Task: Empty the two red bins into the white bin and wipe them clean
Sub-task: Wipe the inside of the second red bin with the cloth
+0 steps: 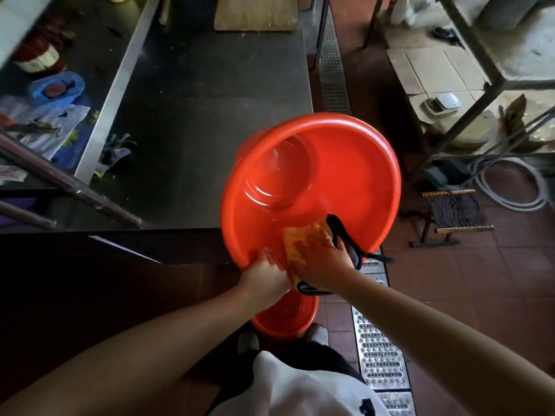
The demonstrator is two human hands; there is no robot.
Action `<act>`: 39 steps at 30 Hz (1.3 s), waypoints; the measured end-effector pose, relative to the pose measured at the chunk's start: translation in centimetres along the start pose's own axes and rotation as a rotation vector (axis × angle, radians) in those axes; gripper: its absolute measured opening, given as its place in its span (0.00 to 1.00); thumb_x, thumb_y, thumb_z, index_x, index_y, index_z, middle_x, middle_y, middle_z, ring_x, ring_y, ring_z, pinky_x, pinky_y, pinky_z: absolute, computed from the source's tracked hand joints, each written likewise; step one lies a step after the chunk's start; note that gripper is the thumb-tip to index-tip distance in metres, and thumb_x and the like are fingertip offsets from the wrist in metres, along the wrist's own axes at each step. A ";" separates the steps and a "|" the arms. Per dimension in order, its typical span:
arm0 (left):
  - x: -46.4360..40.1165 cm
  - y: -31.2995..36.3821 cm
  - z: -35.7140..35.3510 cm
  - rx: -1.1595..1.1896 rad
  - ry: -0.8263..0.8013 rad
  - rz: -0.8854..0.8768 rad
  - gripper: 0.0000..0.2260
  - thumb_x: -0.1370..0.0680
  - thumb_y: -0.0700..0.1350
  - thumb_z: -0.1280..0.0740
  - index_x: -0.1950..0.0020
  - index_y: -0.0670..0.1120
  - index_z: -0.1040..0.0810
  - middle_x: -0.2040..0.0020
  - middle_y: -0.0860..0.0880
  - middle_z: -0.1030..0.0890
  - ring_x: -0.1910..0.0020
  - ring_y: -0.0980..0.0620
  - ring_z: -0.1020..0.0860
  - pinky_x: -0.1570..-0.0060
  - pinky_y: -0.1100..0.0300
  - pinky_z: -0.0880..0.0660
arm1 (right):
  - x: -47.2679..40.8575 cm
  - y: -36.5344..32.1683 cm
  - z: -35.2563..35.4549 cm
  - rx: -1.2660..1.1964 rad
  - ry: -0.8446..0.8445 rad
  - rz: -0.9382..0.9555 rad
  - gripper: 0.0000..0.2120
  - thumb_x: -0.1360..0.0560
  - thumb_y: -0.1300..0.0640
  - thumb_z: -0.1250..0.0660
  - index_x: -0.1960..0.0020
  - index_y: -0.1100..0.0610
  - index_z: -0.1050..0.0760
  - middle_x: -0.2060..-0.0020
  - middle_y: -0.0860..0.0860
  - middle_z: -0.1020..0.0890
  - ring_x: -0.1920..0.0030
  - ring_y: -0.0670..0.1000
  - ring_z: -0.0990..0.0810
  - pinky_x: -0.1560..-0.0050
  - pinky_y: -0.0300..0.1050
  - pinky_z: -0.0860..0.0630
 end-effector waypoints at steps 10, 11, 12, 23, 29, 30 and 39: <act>0.1 0.0 0.2 -0.086 0.018 -0.058 0.24 0.26 0.56 0.32 0.44 0.36 0.18 0.49 0.34 0.17 0.52 0.36 0.17 0.50 0.44 0.20 | -7.4 0.7 -0.4 0.078 -0.074 0.134 0.36 0.22 0.31 0.53 0.18 0.44 0.57 0.19 0.49 0.59 0.20 0.60 0.63 0.24 0.69 0.55; -0.1 -0.1 0.3 -0.086 0.010 -0.054 0.29 0.25 0.61 0.34 0.42 0.35 0.19 0.48 0.33 0.17 0.51 0.36 0.17 0.49 0.45 0.20 | -8.1 0.6 -0.4 0.010 -0.057 0.111 0.38 0.24 0.28 0.56 0.19 0.43 0.59 0.19 0.49 0.59 0.20 0.60 0.63 0.24 0.68 0.55; -0.3 -0.3 0.4 -0.095 -0.005 -0.055 0.35 0.24 0.65 0.37 0.41 0.32 0.21 0.47 0.32 0.19 0.49 0.35 0.18 0.47 0.44 0.21 | -8.8 0.4 -0.4 -0.054 -0.037 0.092 0.41 0.26 0.25 0.58 0.19 0.43 0.60 0.19 0.49 0.59 0.20 0.59 0.62 0.24 0.67 0.55; -0.7 0.4 0.6 -0.132 0.014 -0.034 0.22 0.25 0.53 0.29 0.46 0.33 0.18 0.51 0.31 0.18 0.53 0.34 0.17 0.52 0.42 0.19 | -13.6 5.6 1.3 0.047 0.226 0.016 0.26 0.21 0.40 0.44 0.25 0.47 0.34 0.24 0.54 0.34 0.22 0.59 0.44 0.25 0.65 0.60; -0.9 0.6 1.4 -0.253 -0.010 -0.084 0.16 0.28 0.43 0.32 0.46 0.34 0.18 0.52 0.32 0.17 0.54 0.34 0.17 0.56 0.43 0.19 | -14.3 0.1 0.0 -0.116 -0.044 0.064 0.27 0.18 0.43 0.51 0.20 0.42 0.51 0.19 0.48 0.49 0.20 0.60 0.52 0.25 0.66 0.52; -0.9 0.8 1.6 -0.260 -0.005 -0.100 0.16 0.28 0.44 0.31 0.46 0.34 0.18 0.52 0.32 0.17 0.54 0.34 0.17 0.56 0.44 0.19 | -14.1 -0.2 0.1 -0.154 -0.052 0.110 0.26 0.17 0.43 0.52 0.20 0.40 0.52 0.19 0.46 0.49 0.20 0.58 0.51 0.25 0.65 0.50; -0.9 1.1 1.4 -0.293 0.018 -0.100 0.16 0.27 0.46 0.30 0.46 0.35 0.18 0.52 0.33 0.17 0.54 0.35 0.16 0.55 0.44 0.19 | -14.7 4.6 1.0 0.011 0.108 -0.094 0.26 0.21 0.39 0.46 0.24 0.41 0.40 0.22 0.45 0.41 0.21 0.55 0.51 0.25 0.64 0.53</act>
Point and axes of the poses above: each hand's wrist, its own x-axis away from the middle knuckle, its own z-axis out of the back of the hand, y = z × x, the point moved 4 cm from there along -x, towards the middle knuckle
